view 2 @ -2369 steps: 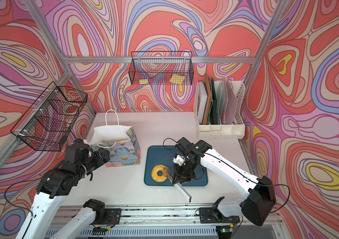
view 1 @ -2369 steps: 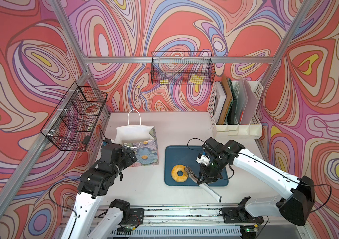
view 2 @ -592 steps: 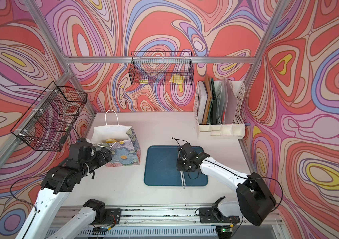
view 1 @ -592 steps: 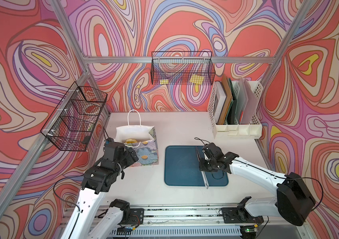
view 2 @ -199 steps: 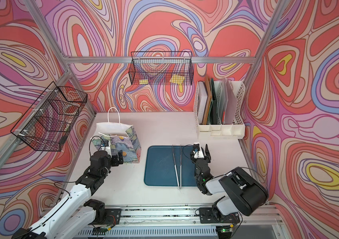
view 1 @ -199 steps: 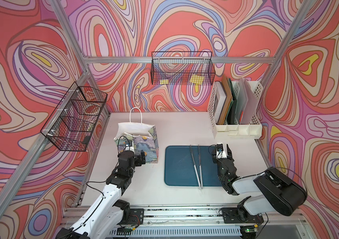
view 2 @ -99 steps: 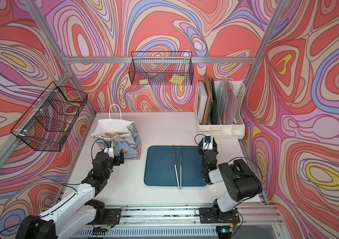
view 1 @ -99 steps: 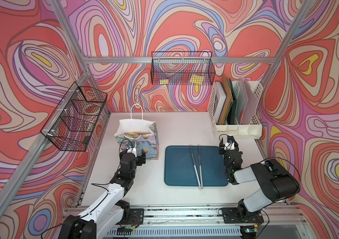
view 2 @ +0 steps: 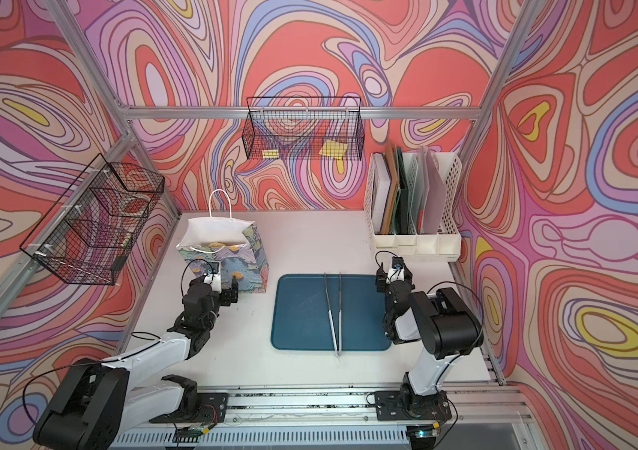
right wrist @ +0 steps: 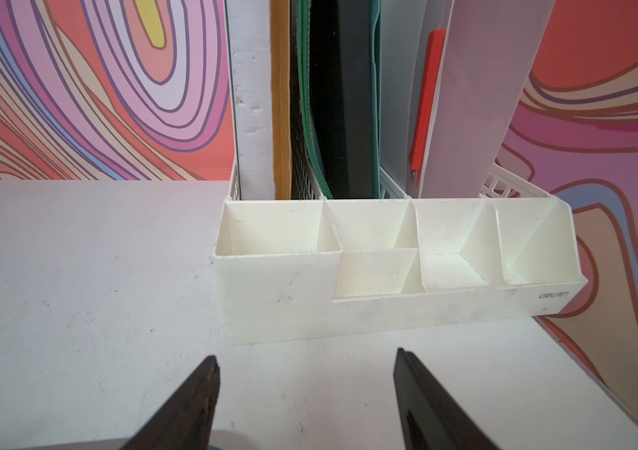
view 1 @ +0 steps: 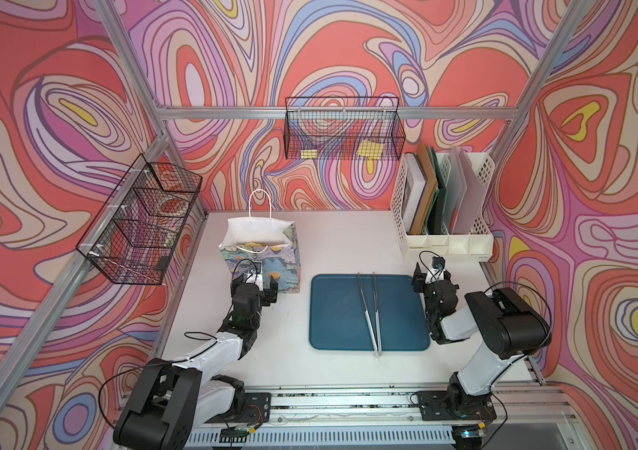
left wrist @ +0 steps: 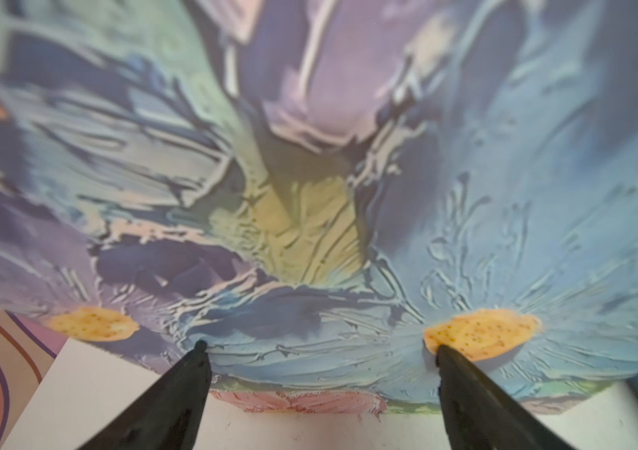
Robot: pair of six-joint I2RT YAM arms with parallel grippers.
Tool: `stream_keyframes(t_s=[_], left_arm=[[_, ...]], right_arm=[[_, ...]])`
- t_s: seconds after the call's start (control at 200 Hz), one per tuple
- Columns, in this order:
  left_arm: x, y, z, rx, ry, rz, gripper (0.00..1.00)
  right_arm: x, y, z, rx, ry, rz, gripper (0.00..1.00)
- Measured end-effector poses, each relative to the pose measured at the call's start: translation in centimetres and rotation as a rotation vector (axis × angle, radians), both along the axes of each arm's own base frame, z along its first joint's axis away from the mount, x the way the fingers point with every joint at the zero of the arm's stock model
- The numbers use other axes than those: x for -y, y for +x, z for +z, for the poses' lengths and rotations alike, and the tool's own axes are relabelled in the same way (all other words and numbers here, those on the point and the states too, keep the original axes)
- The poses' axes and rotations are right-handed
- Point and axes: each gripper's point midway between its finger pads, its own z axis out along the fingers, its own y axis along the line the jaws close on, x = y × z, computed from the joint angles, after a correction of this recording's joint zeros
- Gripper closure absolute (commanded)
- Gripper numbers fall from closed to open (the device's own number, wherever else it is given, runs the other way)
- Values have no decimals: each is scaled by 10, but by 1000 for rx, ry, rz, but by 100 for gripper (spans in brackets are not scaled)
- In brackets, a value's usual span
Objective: Pack bread into a paper bag
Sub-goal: Reset both arms
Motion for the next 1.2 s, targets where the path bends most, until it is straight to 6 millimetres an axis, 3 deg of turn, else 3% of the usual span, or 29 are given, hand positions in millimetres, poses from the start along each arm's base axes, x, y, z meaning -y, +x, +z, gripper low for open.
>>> stream_keyframes(t_s=[0.24,0.325,0.351,0.586,0.796,0.816,0.831,0.851,1.202], left_arm=[[-8,13,-13,0,16,1,10],[-15,16,-17,-2,3,6,6],[-18,17,-17,1,0,13,0],[-30,26,-42,-24,-26,39,0],[-28,29,-43,-23,-41,22,0],[-28,30,-42,-23,-44,20,0],[-27,31,-42,-24,-45,18,0],[-28,32,-41,-23,-48,17,0],[-29,40,-33,-5,-64,11,0]], right_arm=[[-3,2,1,3,16,28,30],[0,3,-3,-13,27,42,30],[1,3,-3,-15,30,43,30],[0,4,-6,-28,52,77,29],[0,26,-3,-61,71,104,32],[0,27,-3,-64,71,105,27],[0,27,-3,-68,72,105,9],[0,28,-3,-72,77,105,2],[1,27,-19,-151,82,97,2]])
